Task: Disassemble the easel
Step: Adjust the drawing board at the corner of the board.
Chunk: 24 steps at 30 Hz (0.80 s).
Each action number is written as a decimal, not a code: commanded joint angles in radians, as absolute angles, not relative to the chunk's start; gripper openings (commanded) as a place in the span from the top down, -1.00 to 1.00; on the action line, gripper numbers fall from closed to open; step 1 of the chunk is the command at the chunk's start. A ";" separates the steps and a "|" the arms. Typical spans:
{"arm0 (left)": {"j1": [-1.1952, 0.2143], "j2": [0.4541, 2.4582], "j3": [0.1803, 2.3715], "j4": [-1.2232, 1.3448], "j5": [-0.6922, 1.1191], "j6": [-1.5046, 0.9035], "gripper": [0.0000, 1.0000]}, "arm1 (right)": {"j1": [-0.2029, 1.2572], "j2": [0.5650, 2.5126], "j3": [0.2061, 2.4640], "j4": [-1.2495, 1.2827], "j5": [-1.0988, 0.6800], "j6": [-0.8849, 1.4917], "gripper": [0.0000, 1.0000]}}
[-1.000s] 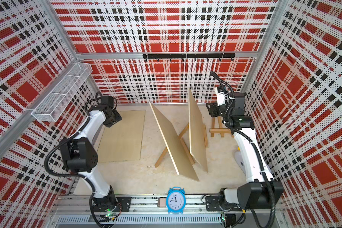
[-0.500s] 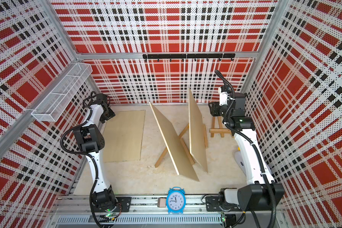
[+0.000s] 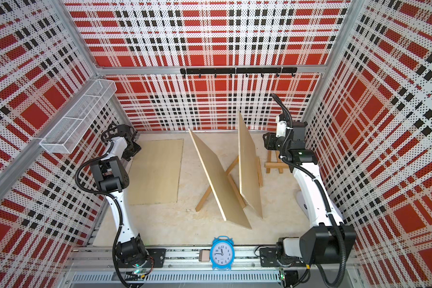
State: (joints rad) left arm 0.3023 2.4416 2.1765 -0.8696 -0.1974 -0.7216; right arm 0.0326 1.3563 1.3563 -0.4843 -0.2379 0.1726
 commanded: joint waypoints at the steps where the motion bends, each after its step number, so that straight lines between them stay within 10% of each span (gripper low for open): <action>1: 0.313 2.451 2.181 -0.836 -0.226 -0.758 -0.24 | 0.032 1.378 1.363 -0.429 -0.253 0.187 0.03; 24: 0.336 2.541 2.120 -0.586 0.043 -0.860 -0.21 | 0.036 1.350 1.353 -0.442 -0.235 0.236 0.03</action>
State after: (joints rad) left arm 0.3462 2.4924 2.1307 -0.6315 -0.0315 -0.8238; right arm 0.0326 1.3842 1.3567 -0.4770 -0.2409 0.2222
